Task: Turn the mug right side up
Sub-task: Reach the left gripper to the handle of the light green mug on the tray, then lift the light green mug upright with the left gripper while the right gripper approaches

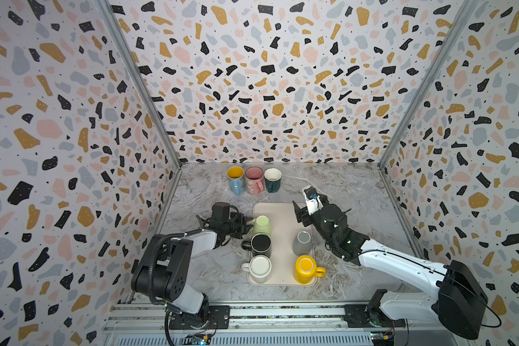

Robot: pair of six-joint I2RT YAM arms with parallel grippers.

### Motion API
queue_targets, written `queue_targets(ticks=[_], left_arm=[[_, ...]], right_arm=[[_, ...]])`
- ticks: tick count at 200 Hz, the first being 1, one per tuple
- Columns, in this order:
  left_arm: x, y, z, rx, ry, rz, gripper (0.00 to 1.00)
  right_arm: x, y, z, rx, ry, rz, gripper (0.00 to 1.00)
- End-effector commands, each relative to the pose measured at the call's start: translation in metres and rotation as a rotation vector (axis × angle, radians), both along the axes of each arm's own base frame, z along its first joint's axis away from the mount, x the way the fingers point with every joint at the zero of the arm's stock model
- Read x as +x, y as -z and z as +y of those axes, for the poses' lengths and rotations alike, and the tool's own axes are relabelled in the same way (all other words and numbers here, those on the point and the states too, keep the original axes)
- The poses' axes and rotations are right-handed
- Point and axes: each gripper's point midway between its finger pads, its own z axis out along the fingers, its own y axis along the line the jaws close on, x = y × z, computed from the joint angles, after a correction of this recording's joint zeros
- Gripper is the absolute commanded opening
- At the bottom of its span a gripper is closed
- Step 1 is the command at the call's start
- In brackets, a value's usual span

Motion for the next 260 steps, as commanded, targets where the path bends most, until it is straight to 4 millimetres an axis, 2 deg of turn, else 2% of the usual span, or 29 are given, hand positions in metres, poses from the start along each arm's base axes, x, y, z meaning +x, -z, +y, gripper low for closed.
queue_targets(ticks=[1, 98, 133, 154, 208, 260], left_arm=[[0.013, -0.013, -0.004, -0.023, 0.009, -0.044, 0.29], [0.028, -0.010, -0.012, -0.048, 0.024, -0.050, 0.19], [0.036, -0.012, -0.016, -0.069, 0.031, -0.068, 0.12], [0.044, -0.017, -0.020, -0.089, 0.039, -0.099, 0.00], [0.064, -0.059, -0.027, -0.117, 0.073, -0.274, 0.00], [0.064, -0.102, -0.021, 0.004, 0.115, -0.453, 0.00]], right_arm=[[0.004, -0.014, 0.000, 0.020, 0.015, -0.014, 0.82], [0.007, -0.008, -0.003, -0.005, 0.036, -0.006, 0.82], [0.010, -0.005, -0.003, -0.018, 0.042, -0.002, 0.82], [0.011, -0.004, -0.002, -0.022, 0.043, 0.001, 0.82], [0.010, -0.004, -0.003, -0.017, 0.040, 0.008, 0.82], [0.004, 0.001, -0.002, 0.009, 0.021, 0.038, 0.82]])
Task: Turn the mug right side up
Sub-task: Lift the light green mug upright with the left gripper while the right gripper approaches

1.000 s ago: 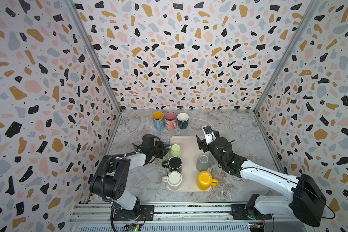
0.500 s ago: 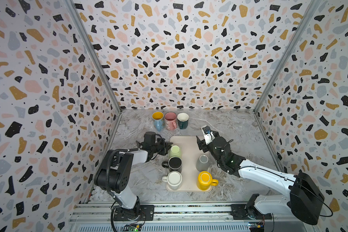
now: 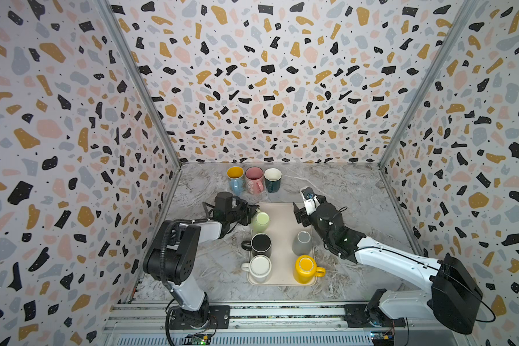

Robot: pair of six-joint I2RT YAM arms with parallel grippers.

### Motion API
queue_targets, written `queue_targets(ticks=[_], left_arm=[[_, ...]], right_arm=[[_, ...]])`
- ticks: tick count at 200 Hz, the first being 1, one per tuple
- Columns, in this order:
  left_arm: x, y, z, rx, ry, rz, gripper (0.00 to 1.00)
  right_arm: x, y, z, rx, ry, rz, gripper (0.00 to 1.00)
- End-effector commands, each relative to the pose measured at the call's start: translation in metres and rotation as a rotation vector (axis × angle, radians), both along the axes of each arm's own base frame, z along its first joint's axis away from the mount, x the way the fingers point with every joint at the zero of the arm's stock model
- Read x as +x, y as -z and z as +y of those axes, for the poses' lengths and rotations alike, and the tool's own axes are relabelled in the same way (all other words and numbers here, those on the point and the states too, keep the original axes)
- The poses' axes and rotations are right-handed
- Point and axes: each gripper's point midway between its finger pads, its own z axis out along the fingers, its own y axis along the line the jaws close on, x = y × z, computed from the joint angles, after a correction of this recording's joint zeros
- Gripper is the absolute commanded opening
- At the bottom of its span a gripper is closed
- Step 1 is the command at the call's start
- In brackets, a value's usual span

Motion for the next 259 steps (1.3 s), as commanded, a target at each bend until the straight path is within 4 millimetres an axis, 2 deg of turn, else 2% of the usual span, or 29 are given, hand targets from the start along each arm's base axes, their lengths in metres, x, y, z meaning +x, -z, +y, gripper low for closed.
queue_targets(ticks=[1, 34, 52, 82, 116, 137, 147, 172, 175, 185, 205, 259], left_arm=[[0.014, -0.064, 0.003, 0.055, 0.016, -0.236, 0.00], [0.010, -0.094, 0.019, 0.233, 0.007, -0.350, 0.00], [0.008, -0.113, 0.028, 0.328, -0.006, -0.417, 0.00], [0.004, -0.157, 0.039, 0.435, -0.036, -0.555, 0.00], [-0.005, -0.209, 0.040, 0.546, -0.071, -0.767, 0.00], [-0.014, -0.237, 0.038, 0.643, -0.068, -0.904, 0.00], [-0.019, -0.246, 0.038, 0.689, -0.070, -0.955, 0.00], [-0.039, -0.249, 0.037, 0.750, -0.080, -1.021, 0.00], [-0.041, -0.256, 0.037, 0.745, -0.094, -1.055, 0.00], [-0.049, -0.262, 0.034, 0.757, -0.091, -1.105, 0.00], [-0.057, -0.267, 0.029, 0.815, -0.063, -1.161, 0.00], [-0.062, -0.248, 0.006, 0.936, 0.067, -1.228, 0.00]], right_arm=[[-0.003, -0.019, 0.000, 0.064, -0.009, -0.011, 0.82], [-0.006, -0.017, 0.005, 0.074, -0.029, 0.022, 0.82], [-0.007, -0.024, 0.009, 0.082, -0.042, 0.022, 0.82], [-0.003, -0.056, 0.017, 0.093, -0.065, -0.011, 0.82], [0.005, -0.094, 0.032, 0.105, -0.105, -0.044, 0.82], [0.011, -0.102, 0.041, 0.108, -0.133, -0.024, 0.82], [0.011, -0.098, 0.046, 0.122, -0.149, -0.004, 0.82], [-0.002, -0.075, 0.064, 0.163, -0.268, 0.074, 0.82], [-0.004, -0.072, 0.066, 0.161, -0.284, 0.082, 0.82], [-0.006, -0.065, 0.071, 0.155, -0.314, 0.102, 0.83], [-0.001, -0.064, 0.073, 0.160, -0.295, 0.125, 0.82], [0.001, -0.062, 0.068, 0.176, -0.283, 0.152, 0.82]])
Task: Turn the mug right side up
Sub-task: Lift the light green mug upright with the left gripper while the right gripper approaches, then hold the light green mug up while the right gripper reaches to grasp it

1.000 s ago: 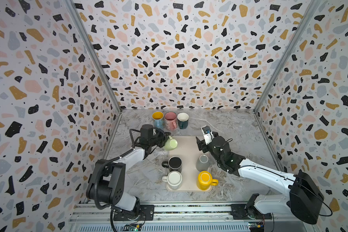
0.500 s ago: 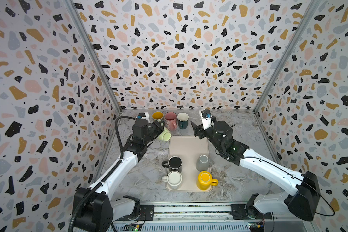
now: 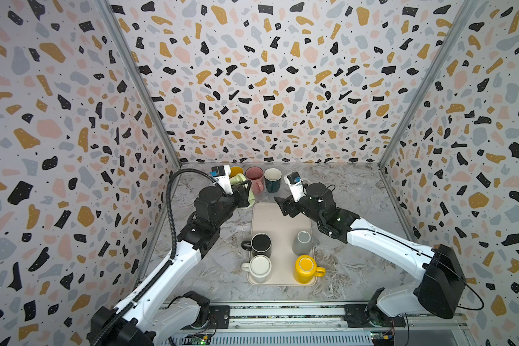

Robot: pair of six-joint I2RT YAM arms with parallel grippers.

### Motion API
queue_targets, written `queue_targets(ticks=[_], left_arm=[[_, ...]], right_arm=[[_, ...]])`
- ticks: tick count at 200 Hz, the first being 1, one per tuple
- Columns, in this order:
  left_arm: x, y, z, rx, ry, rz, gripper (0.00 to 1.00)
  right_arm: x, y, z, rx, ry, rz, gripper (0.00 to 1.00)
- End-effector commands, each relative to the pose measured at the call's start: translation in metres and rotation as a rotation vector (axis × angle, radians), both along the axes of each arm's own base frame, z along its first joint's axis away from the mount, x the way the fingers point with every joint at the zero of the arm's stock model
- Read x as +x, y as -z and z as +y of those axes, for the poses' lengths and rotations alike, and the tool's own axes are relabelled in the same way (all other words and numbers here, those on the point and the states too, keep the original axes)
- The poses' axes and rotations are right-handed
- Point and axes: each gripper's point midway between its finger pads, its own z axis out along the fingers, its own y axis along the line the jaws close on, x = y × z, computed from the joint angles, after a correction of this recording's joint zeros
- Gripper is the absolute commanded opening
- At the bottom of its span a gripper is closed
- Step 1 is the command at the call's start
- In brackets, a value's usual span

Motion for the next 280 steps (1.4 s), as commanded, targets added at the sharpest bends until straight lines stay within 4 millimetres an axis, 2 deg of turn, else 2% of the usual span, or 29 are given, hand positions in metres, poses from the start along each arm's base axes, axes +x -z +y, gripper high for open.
queue_targets(ticks=[1, 45, 95, 142, 197, 280], left_arm=[[-0.003, -0.029, -0.006, 0.075, 0.013, -0.179, 0.00], [-0.017, -0.016, -0.028, 0.233, 0.020, -0.281, 0.00], [-0.040, -0.005, -0.048, 0.333, 0.046, -0.447, 0.00], [-0.058, 0.006, -0.059, 0.405, 0.054, -0.569, 0.00], [-0.065, 0.020, -0.062, 0.541, -0.011, -0.639, 0.00], [-0.058, 0.034, -0.063, 0.654, -0.078, -0.624, 0.00]], right_arm=[[-0.001, -0.023, -0.005, 0.052, 0.003, -0.006, 0.82], [-0.001, -0.025, -0.021, 0.095, 0.017, 0.015, 0.82], [-0.004, -0.028, -0.028, 0.147, -0.016, 0.033, 0.82], [-0.015, -0.028, -0.006, 0.182, -0.150, 0.070, 0.82], [-0.033, -0.029, 0.016, 0.203, -0.318, 0.105, 0.81], [-0.053, -0.041, 0.018, 0.226, -0.419, 0.090, 0.76]])
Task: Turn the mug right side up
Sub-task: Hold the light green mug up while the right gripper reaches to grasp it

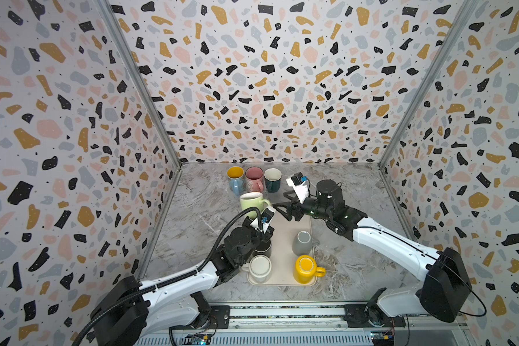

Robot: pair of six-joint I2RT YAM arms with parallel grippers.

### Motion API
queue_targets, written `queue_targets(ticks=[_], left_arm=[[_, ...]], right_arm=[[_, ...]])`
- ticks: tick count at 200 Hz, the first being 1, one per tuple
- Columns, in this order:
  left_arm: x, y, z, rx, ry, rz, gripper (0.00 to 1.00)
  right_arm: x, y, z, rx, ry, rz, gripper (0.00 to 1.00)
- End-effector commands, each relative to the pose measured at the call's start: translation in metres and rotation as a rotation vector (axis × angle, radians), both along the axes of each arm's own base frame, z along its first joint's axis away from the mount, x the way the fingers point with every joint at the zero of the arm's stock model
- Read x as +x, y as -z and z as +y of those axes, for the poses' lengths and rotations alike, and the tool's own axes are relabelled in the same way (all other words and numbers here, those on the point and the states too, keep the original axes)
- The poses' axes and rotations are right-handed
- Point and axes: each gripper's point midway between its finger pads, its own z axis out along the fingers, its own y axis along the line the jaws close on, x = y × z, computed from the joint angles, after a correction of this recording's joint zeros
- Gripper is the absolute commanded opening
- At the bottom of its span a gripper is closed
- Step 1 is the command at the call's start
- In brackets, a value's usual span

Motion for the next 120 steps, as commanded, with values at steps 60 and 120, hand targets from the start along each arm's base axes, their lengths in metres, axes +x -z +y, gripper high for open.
queue_targets(ticks=[60, 120], left_arm=[[-0.005, -0.039, -0.001, 0.004, -0.076, -0.200, 0.00], [-0.005, -0.028, -0.005, 0.117, -0.159, -0.252, 0.00]], right_arm=[[-0.027, -0.036, 0.008, 0.082, -0.160, -0.070, 0.76], [-0.028, -0.028, 0.011, 0.057, -0.197, -0.059, 0.74]])
